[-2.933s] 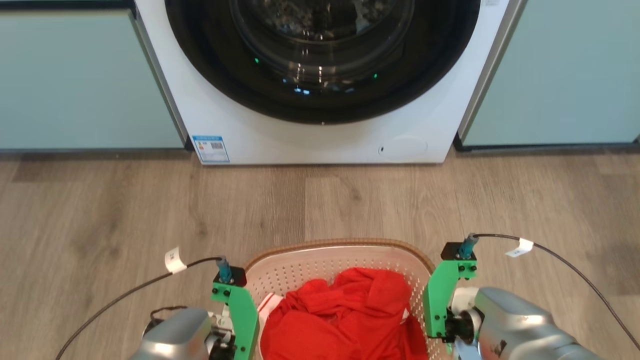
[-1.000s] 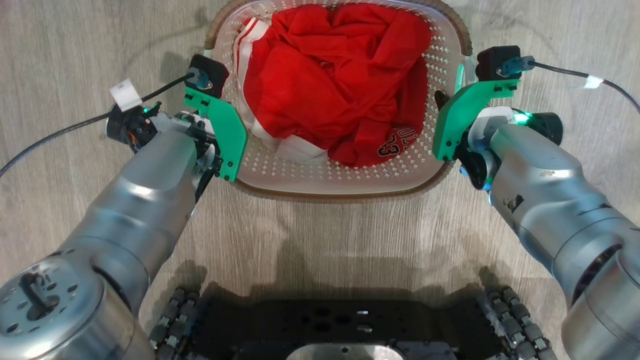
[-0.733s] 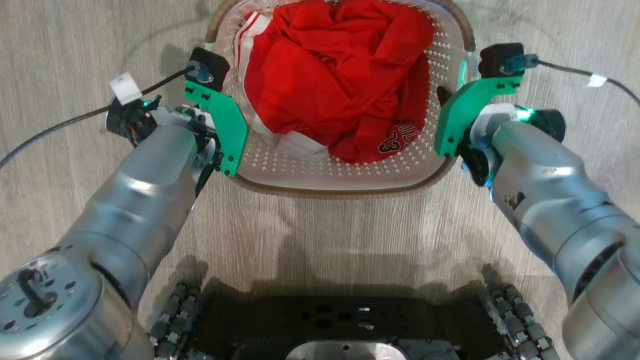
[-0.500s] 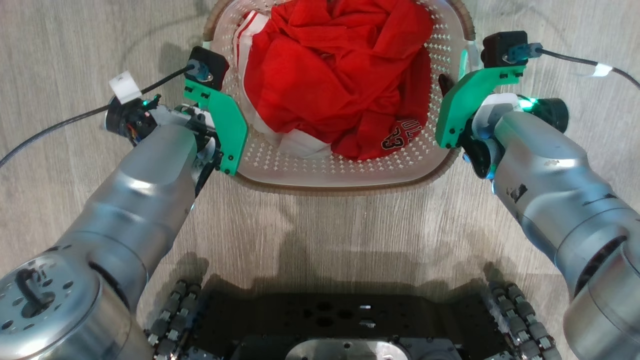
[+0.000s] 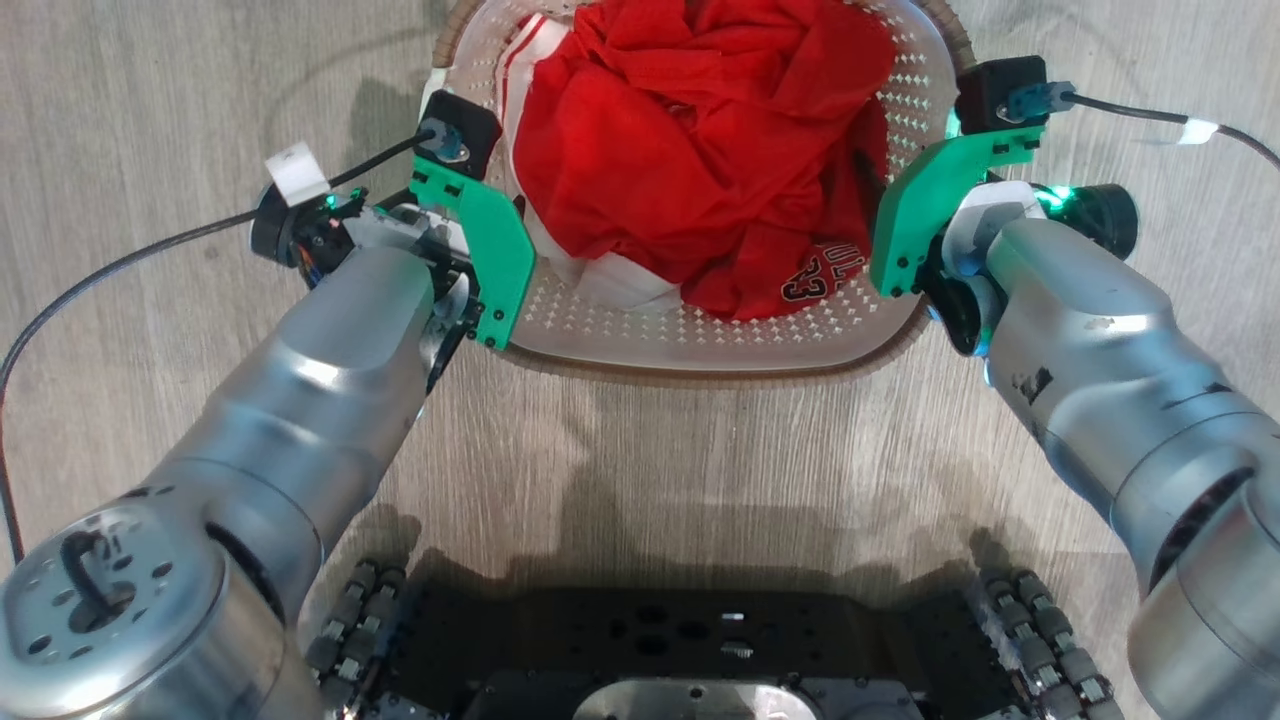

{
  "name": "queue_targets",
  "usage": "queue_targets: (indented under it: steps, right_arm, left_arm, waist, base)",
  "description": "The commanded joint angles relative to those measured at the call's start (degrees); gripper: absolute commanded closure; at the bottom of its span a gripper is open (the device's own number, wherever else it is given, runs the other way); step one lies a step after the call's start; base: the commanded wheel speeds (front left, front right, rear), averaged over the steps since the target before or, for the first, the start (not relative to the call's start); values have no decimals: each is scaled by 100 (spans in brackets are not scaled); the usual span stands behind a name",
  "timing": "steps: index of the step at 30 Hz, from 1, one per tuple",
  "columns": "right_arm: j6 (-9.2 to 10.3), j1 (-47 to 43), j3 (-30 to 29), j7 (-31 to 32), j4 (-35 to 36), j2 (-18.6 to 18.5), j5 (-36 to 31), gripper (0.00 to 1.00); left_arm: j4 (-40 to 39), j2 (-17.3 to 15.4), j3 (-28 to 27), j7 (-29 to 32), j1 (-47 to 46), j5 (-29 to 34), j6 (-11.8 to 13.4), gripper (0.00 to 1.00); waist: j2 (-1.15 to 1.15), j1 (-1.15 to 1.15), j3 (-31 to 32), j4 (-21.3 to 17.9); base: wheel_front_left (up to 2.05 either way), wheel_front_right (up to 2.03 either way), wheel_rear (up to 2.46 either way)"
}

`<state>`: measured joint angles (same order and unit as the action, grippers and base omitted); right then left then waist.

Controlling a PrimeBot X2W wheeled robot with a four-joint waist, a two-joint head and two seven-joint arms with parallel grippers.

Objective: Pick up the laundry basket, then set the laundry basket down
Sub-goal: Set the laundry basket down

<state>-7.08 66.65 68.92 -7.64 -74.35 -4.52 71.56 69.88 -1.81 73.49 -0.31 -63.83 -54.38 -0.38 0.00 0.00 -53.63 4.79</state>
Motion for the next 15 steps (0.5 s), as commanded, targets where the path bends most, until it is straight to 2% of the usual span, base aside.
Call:
queue_targets:
  steps: [1, 9, 15]
  right_arm:
    - [-41, -279, 7, -20, 40, 9, -44, 0]
    - [-41, -444, -89, 70, 40, -80, -135, 0]
    - [-41, -734, -195, 201, 40, -122, -177, 0]
  left_arm:
    - [-15, -107, -25, -9, 26, 43, 56, 0]
    - [-102, -107, -22, 84, 156, 6, 137, 0]
    - [-157, -107, -29, 135, 405, -153, 180, 0]
  waist:
    - [0, 0, 19, 10]
    - [0, 0, 279, 86]
    - [0, 0, 820, 143]
  base:
    - [0, 0, 0]
    - [0, 0, 0]
    - [0, 0, 0]
